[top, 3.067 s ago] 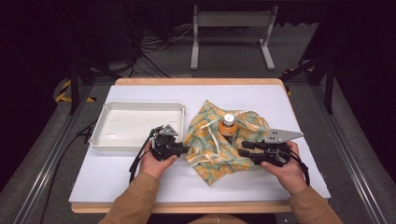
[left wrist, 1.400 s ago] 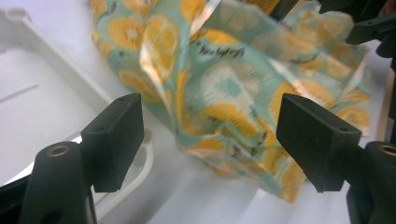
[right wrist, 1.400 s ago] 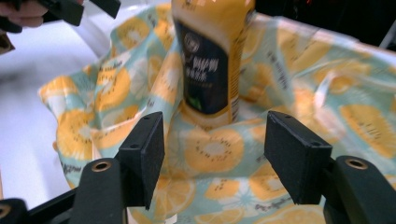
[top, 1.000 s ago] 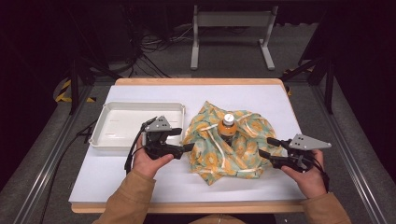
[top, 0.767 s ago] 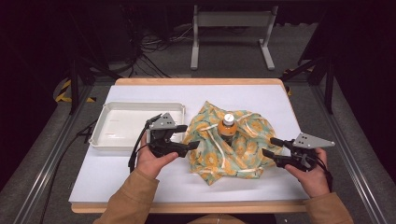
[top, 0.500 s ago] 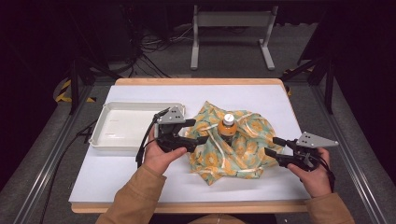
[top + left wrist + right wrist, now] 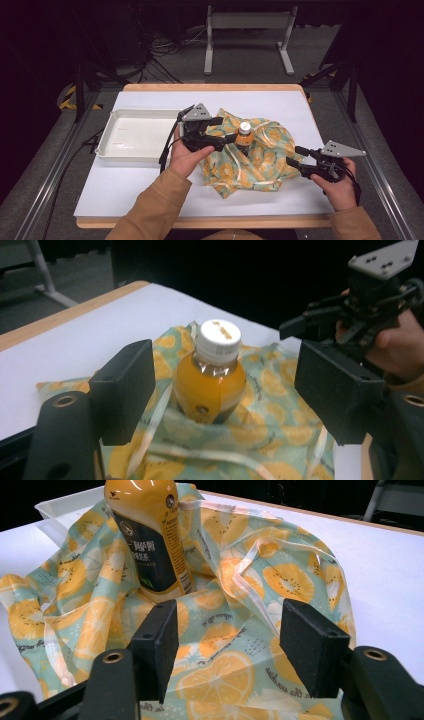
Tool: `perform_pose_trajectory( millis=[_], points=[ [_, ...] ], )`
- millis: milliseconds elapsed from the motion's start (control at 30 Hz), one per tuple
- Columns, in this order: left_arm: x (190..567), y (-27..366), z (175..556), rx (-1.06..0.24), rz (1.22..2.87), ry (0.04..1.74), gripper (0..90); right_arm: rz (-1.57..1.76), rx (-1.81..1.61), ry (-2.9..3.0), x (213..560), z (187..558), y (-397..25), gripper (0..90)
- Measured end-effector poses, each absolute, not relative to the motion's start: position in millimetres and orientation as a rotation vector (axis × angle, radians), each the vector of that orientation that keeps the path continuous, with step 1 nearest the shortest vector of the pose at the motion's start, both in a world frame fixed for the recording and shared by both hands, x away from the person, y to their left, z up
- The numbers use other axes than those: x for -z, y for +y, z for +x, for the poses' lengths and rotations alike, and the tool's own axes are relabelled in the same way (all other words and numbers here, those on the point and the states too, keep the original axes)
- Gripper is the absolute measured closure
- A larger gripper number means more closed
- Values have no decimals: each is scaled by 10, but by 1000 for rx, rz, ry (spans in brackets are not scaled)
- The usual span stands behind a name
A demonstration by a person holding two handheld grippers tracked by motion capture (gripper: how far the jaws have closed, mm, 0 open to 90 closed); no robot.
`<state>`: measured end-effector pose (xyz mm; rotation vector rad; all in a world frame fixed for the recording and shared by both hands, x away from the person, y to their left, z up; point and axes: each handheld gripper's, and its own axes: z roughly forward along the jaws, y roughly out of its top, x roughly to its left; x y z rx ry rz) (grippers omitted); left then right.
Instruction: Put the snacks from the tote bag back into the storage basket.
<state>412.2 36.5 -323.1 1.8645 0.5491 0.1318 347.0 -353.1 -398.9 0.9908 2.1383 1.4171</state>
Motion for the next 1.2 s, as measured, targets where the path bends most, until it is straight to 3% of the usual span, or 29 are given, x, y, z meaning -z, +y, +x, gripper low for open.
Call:
perform_pose_trajectory(
  millis=[600,1200],
  points=[
    [3488,50,4307,-172,1842,428,255,995,-1429,2132,4001,3472,-3539,402],
    [3591,-74,4376,-187,1884,411,395,996,-1422,2138,4013,3476,-3534,409]
  ],
)
